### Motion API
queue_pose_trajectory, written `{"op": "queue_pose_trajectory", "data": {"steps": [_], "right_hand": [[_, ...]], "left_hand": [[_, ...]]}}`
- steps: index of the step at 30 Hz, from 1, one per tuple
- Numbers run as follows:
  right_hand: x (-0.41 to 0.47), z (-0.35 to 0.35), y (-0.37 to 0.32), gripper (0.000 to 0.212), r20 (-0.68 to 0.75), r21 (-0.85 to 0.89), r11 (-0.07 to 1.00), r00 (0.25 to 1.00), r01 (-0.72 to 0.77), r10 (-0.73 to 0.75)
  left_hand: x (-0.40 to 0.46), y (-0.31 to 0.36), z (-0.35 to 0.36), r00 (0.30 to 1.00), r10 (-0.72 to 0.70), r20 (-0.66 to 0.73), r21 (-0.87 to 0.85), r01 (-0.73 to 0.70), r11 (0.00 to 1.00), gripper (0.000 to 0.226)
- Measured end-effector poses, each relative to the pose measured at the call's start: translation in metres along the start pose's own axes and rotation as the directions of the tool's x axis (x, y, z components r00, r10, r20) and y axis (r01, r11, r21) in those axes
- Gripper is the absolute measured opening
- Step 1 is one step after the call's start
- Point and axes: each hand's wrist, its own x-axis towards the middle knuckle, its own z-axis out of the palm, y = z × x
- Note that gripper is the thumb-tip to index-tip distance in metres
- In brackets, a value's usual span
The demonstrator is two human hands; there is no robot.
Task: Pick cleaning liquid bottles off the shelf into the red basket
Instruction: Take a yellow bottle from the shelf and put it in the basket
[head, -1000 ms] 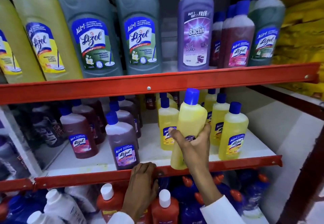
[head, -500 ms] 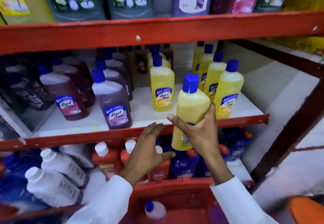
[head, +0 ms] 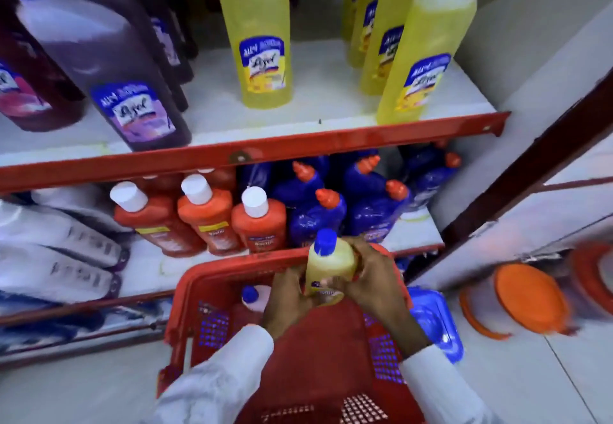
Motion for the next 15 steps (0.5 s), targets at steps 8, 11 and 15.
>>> {"op": "queue_pose_trajectory", "data": {"steps": [8,11,15], "right_hand": [[0.004,0.053,0.085,0.059,0.091,-0.117,0.972,0.972,-0.206,0.217],[0.009,0.065,0.098,0.053,0.118,-0.111,0.966,0.962,-0.232,0.245],[0.014,0.067,0.102,0.050,0.119,-0.092,0.959,0.953,-0.268,0.278]], "left_hand": [[0.013,-0.089,0.061,0.939,-0.340,-0.051,0.167,0.344,0.924,0.028],[0.018,-0.104,0.069,0.922,-0.379,-0.084,0.161,0.388,0.908,0.029],[0.020,-0.091,0.061,0.932,-0.356,-0.068,0.135,0.362,0.922,0.021]]}}
